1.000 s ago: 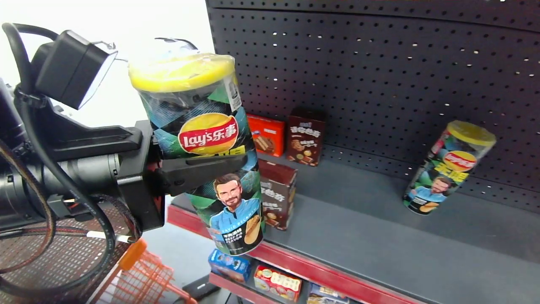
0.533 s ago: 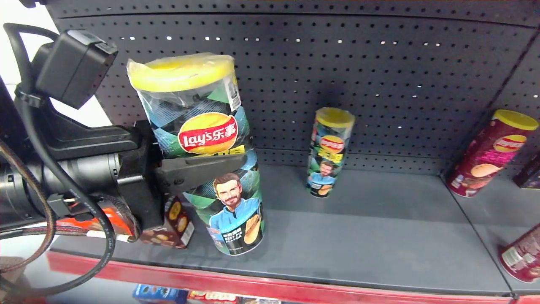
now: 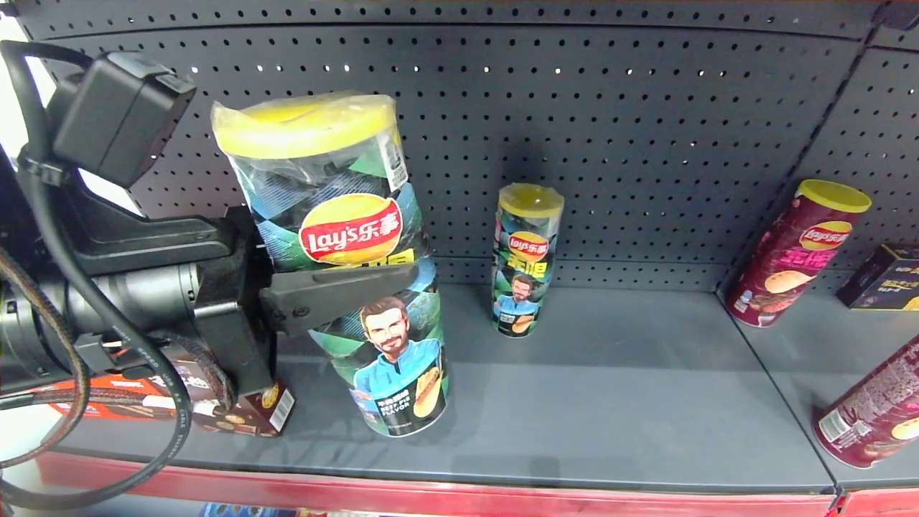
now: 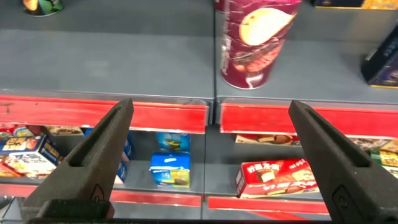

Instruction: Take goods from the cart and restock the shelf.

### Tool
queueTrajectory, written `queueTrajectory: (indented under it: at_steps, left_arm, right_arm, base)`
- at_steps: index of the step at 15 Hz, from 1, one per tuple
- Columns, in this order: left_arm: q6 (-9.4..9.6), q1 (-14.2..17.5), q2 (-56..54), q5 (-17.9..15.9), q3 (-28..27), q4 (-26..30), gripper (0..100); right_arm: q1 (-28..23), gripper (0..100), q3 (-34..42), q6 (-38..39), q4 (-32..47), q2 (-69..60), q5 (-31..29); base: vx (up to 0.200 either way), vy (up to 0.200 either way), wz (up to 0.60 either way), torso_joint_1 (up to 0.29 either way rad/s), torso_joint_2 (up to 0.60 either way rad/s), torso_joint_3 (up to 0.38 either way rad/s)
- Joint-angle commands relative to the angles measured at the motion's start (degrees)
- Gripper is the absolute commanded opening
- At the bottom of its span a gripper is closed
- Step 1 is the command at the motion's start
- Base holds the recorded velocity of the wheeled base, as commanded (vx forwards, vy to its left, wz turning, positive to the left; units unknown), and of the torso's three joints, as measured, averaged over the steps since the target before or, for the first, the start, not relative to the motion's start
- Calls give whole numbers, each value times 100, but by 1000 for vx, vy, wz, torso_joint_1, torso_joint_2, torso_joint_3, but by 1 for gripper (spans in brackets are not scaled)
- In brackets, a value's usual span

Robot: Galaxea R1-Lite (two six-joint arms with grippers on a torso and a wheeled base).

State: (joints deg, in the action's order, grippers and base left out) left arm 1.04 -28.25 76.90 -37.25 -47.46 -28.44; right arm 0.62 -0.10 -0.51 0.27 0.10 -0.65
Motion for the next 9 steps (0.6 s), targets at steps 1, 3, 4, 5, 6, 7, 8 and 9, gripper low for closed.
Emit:
queueTrajectory:
  at_steps: [1,3,4,5,6,7,8,9]
  left_arm:
    - [2,3,1,-1,0,-4,0]
    - [2,-6,1,-1,8,-4,0]
    - [2,-6,-8,-1,52,14,0]
    - [2,3,-17,8,132,5,0]
    - [2,3,-26,8,149,40,0]
    - [-7,3,-35,8,167,49,0]
    - [-7,38,-78,16,237,-4,0]
    - [-7,38,-114,25,263,-4,0]
  right_arm:
    - [-1,100,1,-2,0,8,-6]
    - [-1,100,1,7,0,8,-6]
    - [70,100,-8,-45,8,184,29]
    - [114,100,-34,-221,8,298,47]
    - [96,100,-34,-265,17,289,47]
    - [87,100,-34,-230,8,280,56]
    - [105,100,-271,-177,61,307,188]
    - [193,100,-1335,192,131,869,390]
  base:
    - [0,0,0,0,0,0]
    - [0,0,0,0,0,0]
    - [0,0,0,0,0,0]
    - [0,0,0,0,0,0]
    - [0,0,0,0,0,0]
    - [0,0,0,0,0,0]
    - [0,0,0,0,0,0]
    - [0,0,0,0,0,0]
